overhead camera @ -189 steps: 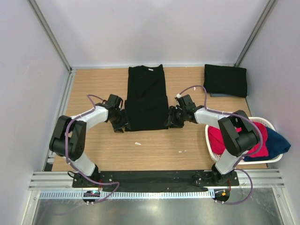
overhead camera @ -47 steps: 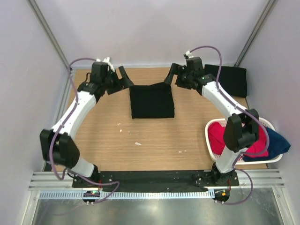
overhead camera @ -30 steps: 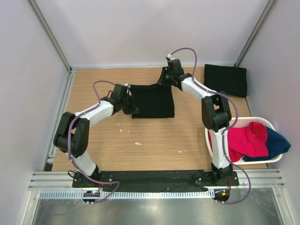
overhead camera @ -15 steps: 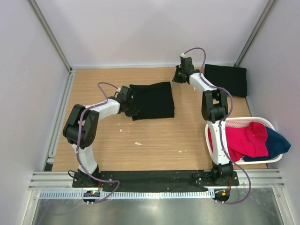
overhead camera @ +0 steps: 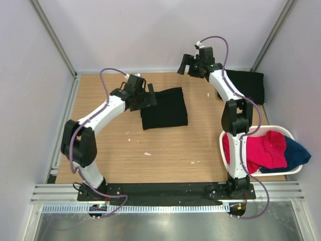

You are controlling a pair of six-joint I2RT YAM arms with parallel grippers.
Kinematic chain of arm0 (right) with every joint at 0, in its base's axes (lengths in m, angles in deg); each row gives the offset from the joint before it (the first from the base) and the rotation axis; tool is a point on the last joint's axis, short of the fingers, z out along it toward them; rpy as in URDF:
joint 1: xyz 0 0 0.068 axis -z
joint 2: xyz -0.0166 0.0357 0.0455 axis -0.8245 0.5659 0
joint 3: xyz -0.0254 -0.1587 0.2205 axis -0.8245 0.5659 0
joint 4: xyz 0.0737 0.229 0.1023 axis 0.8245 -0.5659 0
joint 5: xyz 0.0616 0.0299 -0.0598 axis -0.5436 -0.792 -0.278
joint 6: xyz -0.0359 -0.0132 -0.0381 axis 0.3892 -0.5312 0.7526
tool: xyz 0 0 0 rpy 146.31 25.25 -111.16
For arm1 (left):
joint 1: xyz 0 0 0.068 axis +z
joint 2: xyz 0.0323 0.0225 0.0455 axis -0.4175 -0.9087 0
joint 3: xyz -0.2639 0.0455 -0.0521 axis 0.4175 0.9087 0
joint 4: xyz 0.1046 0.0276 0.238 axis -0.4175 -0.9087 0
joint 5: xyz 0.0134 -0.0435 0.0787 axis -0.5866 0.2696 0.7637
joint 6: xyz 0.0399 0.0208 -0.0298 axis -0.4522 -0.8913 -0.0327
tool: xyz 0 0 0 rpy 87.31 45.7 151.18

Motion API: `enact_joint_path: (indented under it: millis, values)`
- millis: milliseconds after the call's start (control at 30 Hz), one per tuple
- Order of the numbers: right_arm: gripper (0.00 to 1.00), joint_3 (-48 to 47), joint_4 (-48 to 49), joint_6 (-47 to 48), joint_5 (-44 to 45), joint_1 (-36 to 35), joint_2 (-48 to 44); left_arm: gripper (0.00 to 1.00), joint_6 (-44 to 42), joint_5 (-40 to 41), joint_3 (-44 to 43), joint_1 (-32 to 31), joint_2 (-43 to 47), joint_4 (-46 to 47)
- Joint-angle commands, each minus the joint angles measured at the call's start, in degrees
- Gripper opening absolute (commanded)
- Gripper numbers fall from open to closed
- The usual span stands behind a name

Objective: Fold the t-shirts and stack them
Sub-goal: Fold the tshirt, then neatly place the folded tshirt to the corner

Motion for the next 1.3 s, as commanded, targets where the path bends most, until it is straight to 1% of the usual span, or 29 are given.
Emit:
enact_joint_path:
  millis: [0,33,100,133,200,233,267,300,433,567,700,833,967,1100,1167,1267]
  values:
    - [1.0,5.94,-1.92,1.38,-1.02,-0.23,-11.64,0.99,-2.18,4.76,-4.78,0.37,7.33,-5.76]
    - [1.0,9.79,-2.01,1.3,-0.76,-0.23,-12.96,1.0,-2.18,5.11,-4.96,0.63,8.9,-6.99]
    - [1.0,13.68,-2.1,0.42,-0.76,-0.23,-16.55,1.0,-1.13,4.24,-3.91,2.21,10.85,-7.61]
    - [1.0,17.61,-2.01,-0.19,-0.5,-0.14,-17.62,1.0,-0.69,3.1,-3.03,3.18,11.9,-7.7]
    - [1.0,21.15,-2.36,-2.73,0.56,-0.23,-20.08,1.0,0.63,-0.06,-0.14,6.33,14.98,-7.53]
    - [1.0,24.74,-2.1,-3.35,0.47,-0.32,-20.87,1.0,0.98,-0.33,1.01,7.48,16.12,-7.18]
    - [1.0,26.77,-1.49,-4.06,0.56,-0.32,-21.75,1.0,1.33,-2.43,2.32,8.45,18.13,-7.17]
    - [1.0,31.23,0.96,-5.98,0.91,-0.41,-23.58,1.0,1.68,-3.49,4.51,10.37,19.28,-7.17]
    - [1.0,39.44,6.07,-9.68,2.93,-0.32,-25.62,1.0,2.04,-5.52,9.53,13.03,23.86,-6.91]
    - [1.0,42.08,7.39,-10.57,5.74,-0.32,-24.05,1.0,2.21,-7.54,13.49,13.21,27.72,-6.82]
    - [1.0,40.77,8.01,-9.6,3.47,-0.32,-20.18,1.0,2.92,-8.07,17.01,13.29,31.59,-7.0]
    - [1.0,40.24,9.94,-9.77,-1.09,-0.49,-17.28,1.0,3.18,-7.55,19.91,13.38,35.72,-7.09]
    - [1.0,42.08,13.45,-9.86,-3.65,-0.93,-16.22,1.0,3.09,-5.88,20.44,13.29,36.69,-8.31]
    - [1.0,42.69,13.63,-9.69,-5.85,-1.46,-14.11,1.0,4.5,-6.22,21.23,13.29,36.69,-9.2]
    - [0.97,43.4,14.42,-9.69,-6.9,-1.81,-13.94,1.0,5.29,-5.87,21.23,13.29,36.26,-9.46]
    - [0.92,44.81,14.08,-9.69,-5.86,-2.08,-13.85,1.0,6.26,-6.58,20.44,13.38,35.73,-9.99]
